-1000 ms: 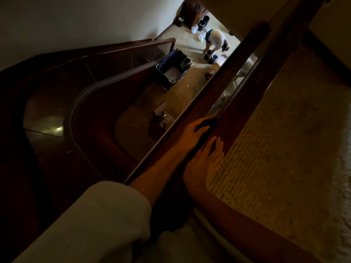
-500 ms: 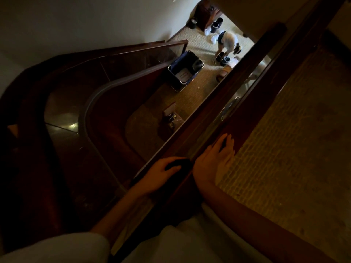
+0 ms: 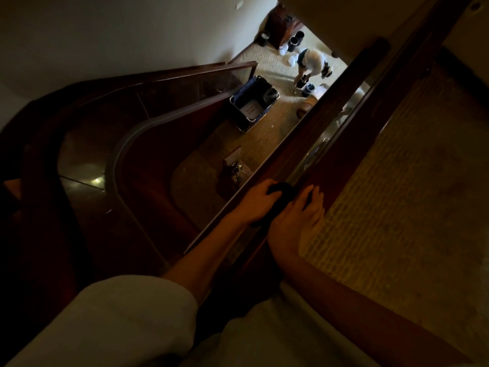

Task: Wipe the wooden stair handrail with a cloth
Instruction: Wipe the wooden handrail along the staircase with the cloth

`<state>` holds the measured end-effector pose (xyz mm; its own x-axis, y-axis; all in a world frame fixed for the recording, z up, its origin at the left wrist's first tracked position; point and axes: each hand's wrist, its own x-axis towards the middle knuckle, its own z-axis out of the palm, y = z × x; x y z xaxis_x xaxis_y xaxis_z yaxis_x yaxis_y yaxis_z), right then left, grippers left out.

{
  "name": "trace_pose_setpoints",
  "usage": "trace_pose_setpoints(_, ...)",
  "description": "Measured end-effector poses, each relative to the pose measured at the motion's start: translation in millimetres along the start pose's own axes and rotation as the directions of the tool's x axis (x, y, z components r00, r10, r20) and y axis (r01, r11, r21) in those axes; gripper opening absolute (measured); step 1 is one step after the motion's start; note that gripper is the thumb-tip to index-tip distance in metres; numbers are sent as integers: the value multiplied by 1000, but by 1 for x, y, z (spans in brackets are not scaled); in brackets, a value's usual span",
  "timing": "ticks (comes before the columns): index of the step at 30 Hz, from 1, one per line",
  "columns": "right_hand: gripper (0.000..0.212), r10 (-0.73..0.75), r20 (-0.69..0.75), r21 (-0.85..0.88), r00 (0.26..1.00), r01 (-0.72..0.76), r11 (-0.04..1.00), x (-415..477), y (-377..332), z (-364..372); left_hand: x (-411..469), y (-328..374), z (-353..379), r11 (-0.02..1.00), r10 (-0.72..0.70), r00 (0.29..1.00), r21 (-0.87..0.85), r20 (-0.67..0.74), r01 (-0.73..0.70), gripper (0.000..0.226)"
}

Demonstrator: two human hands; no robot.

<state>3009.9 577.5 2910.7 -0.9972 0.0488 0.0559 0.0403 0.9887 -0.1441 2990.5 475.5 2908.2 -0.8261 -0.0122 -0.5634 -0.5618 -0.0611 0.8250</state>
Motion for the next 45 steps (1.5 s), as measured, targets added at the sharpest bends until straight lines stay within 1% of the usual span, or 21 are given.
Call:
trace_pose_setpoints(3, 55, 30, 21, 25, 999, -31, 999, 1, -1, -1, -36, -23, -9, 998, -43, 999, -50, -1, 43, 15)
trace_pose_setpoints(4, 55, 12, 29, 32, 1000, -13, 999, 4, -2, -1, -48, -30, -9, 995, -52, 998, -86, -17, 51, 14)
trace_pose_setpoints(5, 54, -45, 59, 41, 997, 43, 998, 11, -3, -3, -60, -37, -8, 992, -61, 997, -113, -40, 56, 15)
trace_pose_setpoints(7, 49, -195, 129, 62, 972, 188, 980, 30, -6, -7, -80, -43, -4, 993, -52, 995, -107, -83, 43, 16)
trace_pose_setpoints(8, 50, -223, 139, 82, 965, 213, 973, 37, -8, -8, -87, -45, -4, 995, -43, 994, -92, -98, 34, 15)
trace_pose_setpoints(10, 55, -202, 108, 132, 973, 188, 973, 40, -9, -11, -103, -52, -4, 996, -55, 992, -72, -110, 47, 15)
trace_pose_setpoints(12, 55, -199, 82, 189, 977, 181, 965, 39, -9, -10, -122, -67, -8, 998, -44, 987, -53, -154, 36, 15)
trace_pose_setpoints(15, 54, -215, 87, 184, 973, 196, 963, 38, -8, -10, -159, -93, -18, 999, -50, 981, -15, -190, 48, 14)
trace_pose_setpoints(19, 49, -158, 63, 238, 985, 139, 961, 33, -8, -16, -197, -121, -38, 992, -80, 981, 78, -178, 96, 15)
trace_pose_setpoints(22, 49, -89, 61, 232, 994, 72, 970, 22, -4, -17, -213, -135, -44, 993, -108, 982, 23, -156, 113, 14)
trace_pose_setpoints(24, 51, -45, 68, 224, 997, 28, 974, 10, 1, -18, -216, -136, -40, 995, -92, 978, -51, -185, 84, 14)
trace_pose_setpoints(27, 52, 5, 86, 166, 996, -19, 986, -1, 6, -17, -209, -131, -29, 987, -76, 973, -152, -220, 42, 15)
trace_pose_setpoints(30, 52, -2, 85, 119, 996, -8, 993, -2, 6, -14, -176, -112, -22, 988, -40, 983, -151, -179, 12, 17)
trace_pose_setpoints(33, 53, 7, 91, 86, 996, -15, 996, 0, 5, -13, -124, -82, -12, 988, -23, 993, -156, -117, 5, 22)
trace_pose_setpoints(36, 53, -5, 88, 95, 996, -4, 995, 1, 4, -13, -77, -52, 6, 989, -6, 993, -145, -122, -12, 32)
trace_pose_setpoints(38, 53, -31, 81, 97, 996, 23, 995, 0, 6, -12, -64, -40, 14, 988, -16, 990, -154, -141, -6, 34)
trace_pose_setpoints(41, 52, -47, 76, 100, 996, 39, 994, -1, 7, -12, -70, -47, 9, 984, -21, 990, -177, -142, -4, 33)
trace_pose_setpoints(45, 51, -60, 63, 128, 996, 52, 990, -3, 6, -15, -122, -86, -12, 981, -16, 993, -193, -117, -7, 23)
